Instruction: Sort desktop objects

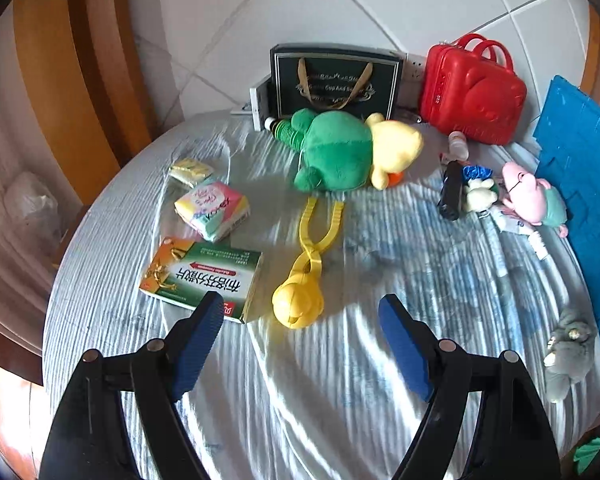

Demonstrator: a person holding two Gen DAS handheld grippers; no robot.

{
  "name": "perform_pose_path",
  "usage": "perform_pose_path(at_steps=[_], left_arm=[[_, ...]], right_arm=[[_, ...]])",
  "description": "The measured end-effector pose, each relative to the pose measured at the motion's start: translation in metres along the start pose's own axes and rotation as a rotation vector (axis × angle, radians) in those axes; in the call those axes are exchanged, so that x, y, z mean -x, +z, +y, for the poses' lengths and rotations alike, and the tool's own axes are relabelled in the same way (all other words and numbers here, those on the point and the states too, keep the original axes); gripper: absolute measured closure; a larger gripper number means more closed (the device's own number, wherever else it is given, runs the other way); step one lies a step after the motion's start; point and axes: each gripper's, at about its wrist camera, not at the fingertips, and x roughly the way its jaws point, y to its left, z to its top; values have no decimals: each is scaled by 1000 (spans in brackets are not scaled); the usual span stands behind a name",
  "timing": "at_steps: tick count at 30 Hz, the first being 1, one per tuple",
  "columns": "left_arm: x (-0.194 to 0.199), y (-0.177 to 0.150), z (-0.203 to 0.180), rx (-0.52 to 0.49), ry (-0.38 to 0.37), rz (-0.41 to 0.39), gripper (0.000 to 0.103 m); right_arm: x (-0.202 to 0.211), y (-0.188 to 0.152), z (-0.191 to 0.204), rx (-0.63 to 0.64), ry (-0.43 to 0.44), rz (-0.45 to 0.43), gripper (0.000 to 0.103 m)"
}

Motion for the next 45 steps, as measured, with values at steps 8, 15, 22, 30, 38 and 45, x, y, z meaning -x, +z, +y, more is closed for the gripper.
perform_pose_path(at_steps=[8,15,22,30,38,45], left_arm=[[-81,-11,7,-42,-37,107,23],[-127,-7,9,-51,-48,169,23],[-150,-7,3,-61,-64,217,23],[-146,-5,-1,-50,-96,216,48],[-75,6,-8,-50,-123,61,48],[-3,27,-26,-71,-158,-108,48]], right_arm=[[-75,-67,-27,-192,-123,215,0],[-120,-113,-60,-367,-196,360,0],[-149,-132,-72,-444,-219,434,0],[-173,-137,-66,-357,-277,459,22],[-140,-113,-63,-324,-203,374,63],[-82,-60,-43,-224,-109,186,88]])
